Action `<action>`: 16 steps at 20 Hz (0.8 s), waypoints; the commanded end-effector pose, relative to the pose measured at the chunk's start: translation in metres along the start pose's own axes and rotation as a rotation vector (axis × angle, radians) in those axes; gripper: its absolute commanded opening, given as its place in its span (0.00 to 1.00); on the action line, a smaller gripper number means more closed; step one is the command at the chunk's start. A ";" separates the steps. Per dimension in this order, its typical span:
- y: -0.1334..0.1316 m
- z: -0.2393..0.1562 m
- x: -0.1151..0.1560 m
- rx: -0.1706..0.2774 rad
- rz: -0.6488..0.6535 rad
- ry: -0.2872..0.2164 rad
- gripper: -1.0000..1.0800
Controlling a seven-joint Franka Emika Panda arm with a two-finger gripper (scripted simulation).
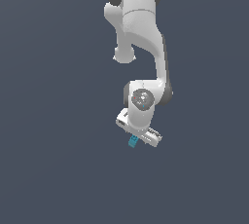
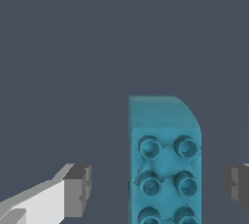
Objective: Pick up the object and move it to a goal position.
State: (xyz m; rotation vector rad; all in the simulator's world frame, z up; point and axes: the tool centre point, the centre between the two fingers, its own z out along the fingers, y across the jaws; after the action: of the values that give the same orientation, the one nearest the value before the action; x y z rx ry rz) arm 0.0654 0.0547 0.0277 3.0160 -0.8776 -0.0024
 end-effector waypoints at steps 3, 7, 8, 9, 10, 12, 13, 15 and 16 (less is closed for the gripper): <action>-0.001 0.006 0.001 0.001 0.000 0.001 0.96; -0.001 0.006 0.001 0.001 0.000 0.001 0.00; -0.001 0.006 0.001 0.001 0.000 0.001 0.00; -0.001 0.006 0.001 0.001 0.000 0.001 0.00; -0.001 0.006 0.001 0.001 0.000 0.001 0.00; -0.001 0.006 0.001 0.001 0.000 0.001 0.00; -0.001 0.006 0.001 0.001 0.000 0.001 0.00; -0.001 0.006 0.001 0.001 0.000 0.001 0.00; -0.001 0.005 0.001 0.001 0.000 0.001 0.00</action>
State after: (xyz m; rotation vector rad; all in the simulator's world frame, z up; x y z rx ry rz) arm 0.0669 0.0549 0.0220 3.0161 -0.8784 -0.0013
